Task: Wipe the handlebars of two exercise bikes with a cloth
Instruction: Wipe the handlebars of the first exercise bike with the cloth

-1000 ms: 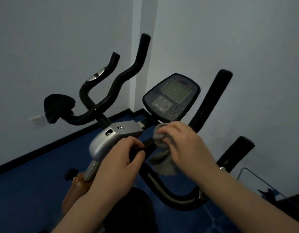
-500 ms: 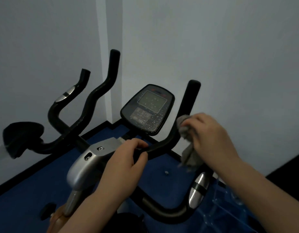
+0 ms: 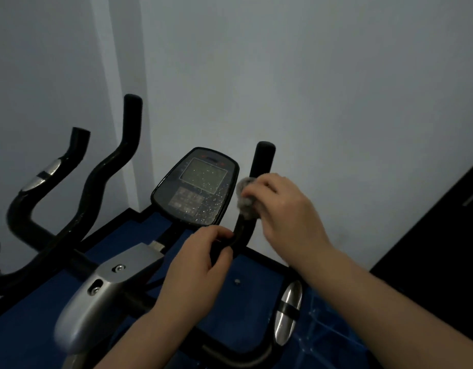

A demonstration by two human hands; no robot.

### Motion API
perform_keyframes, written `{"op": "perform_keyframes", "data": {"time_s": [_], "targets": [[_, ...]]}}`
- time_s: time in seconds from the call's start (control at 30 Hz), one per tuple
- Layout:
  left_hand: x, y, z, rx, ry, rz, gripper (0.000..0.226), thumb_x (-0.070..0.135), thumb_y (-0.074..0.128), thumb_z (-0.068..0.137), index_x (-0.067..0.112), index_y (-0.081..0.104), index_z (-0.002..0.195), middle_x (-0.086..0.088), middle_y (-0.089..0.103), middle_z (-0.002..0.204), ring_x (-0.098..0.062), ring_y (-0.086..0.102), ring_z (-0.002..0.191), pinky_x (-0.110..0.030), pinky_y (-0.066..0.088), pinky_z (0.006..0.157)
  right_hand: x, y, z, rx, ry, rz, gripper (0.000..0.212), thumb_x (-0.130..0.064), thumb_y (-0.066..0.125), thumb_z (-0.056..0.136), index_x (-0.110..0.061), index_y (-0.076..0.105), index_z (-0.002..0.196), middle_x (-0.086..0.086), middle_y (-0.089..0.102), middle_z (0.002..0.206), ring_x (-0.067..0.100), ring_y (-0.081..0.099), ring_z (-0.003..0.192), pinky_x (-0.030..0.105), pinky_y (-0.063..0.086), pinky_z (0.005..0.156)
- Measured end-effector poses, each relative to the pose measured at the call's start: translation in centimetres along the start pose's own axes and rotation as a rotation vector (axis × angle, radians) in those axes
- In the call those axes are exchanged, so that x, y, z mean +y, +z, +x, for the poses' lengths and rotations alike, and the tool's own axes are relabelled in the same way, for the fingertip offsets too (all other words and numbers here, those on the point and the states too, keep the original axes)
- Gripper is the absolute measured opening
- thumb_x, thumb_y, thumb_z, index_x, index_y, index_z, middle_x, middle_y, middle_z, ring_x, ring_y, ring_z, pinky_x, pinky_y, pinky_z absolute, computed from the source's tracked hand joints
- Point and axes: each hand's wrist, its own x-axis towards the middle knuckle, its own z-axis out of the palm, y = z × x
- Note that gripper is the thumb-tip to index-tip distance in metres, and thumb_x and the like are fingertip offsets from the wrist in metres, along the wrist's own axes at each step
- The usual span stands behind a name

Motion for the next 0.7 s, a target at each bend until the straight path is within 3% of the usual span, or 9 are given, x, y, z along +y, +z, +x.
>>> {"op": "perform_keyframes", "data": {"time_s": [0.07,0.13,0.27,0.33,0.4,0.5,0.7], "targets": [[-0.1,0.3,0.1,0.022,-0.005,0.024,0.022,0.030,0.053,0.088,0.041,0.054,0.107,0.019,0.059,0.099,0.000,0.054,0.068,-0.024,0.046,0.068,-0.2,0.9,-0.5,-0.053,-0.020,0.002,0.026,0.001,0.068,0.075,-0.012,0.065,0.097,0.003,0.060,0.101,0.020,0.056,0.090,0.032,0.055,0.063],[-0.1,0.4,0.3,0.024,-0.005,0.041,0.021,0.032,0.053,0.087,0.042,0.053,0.106,0.020,0.059,0.098,-0.002,0.055,0.070,-0.025,0.048,0.068,1.1,0.9,-0.3,-0.048,-0.017,-0.054,0.030,0.000,0.072,0.071,-0.015,0.066,0.097,0.001,0.060,0.100,0.018,0.056,0.088,0.032,0.055,0.057],[0.3,0.5,0.6,0.023,0.059,0.108,0.022,0.033,0.056,0.088,0.039,0.053,0.109,0.024,0.056,0.102,0.006,0.053,0.096,-0.022,0.048,0.080,1.9,-2.6,1.9,0.197,-0.040,-0.006,0.017,-0.010,0.061,0.082,-0.010,0.070,0.097,0.006,0.063,0.095,0.020,0.058,0.080,0.030,0.054,0.065],[0.6,0.7,1.1,0.018,0.092,0.143,0.024,0.035,0.056,0.088,0.039,0.051,0.111,0.024,0.055,0.105,0.010,0.051,0.095,-0.015,0.046,0.076,1.7,-4.1,3.9,0.313,-0.004,0.133,0.020,-0.010,0.058,0.087,-0.009,0.069,0.103,0.004,0.059,0.097,0.015,0.055,0.083,0.018,0.048,0.076],[0.6,0.7,1.3,0.028,0.089,0.153,0.024,0.039,0.055,0.088,0.042,0.050,0.111,0.026,0.054,0.106,0.009,0.052,0.092,-0.015,0.046,0.073,1.8,-4.5,5.9,0.254,0.040,0.210,0.024,-0.009,0.062,0.087,-0.012,0.068,0.111,-0.002,0.052,0.098,0.009,0.051,0.086,0.008,0.039,0.079],[0.3,0.8,1.1,0.053,0.102,0.185,0.026,0.043,0.054,0.086,0.042,0.050,0.112,0.026,0.055,0.103,0.006,0.054,0.094,-0.022,0.049,0.077,2.5,-3.9,6.8,0.076,0.106,0.181,0.026,-0.016,0.063,0.088,-0.019,0.067,0.113,-0.003,0.050,0.098,0.008,0.049,0.085,0.007,0.036,0.074],[-0.3,0.7,0.7,0.050,0.169,0.237,0.027,0.037,0.054,0.088,0.037,0.051,0.116,0.023,0.057,0.105,0.005,0.055,0.098,-0.025,0.051,0.080,5.1,-5.2,4.6,0.140,0.349,0.214,0.019,-0.017,0.067,0.083,-0.019,0.073,0.101,0.002,0.064,0.093,0.018,0.060,0.090,0.017,0.035,0.075]]}}
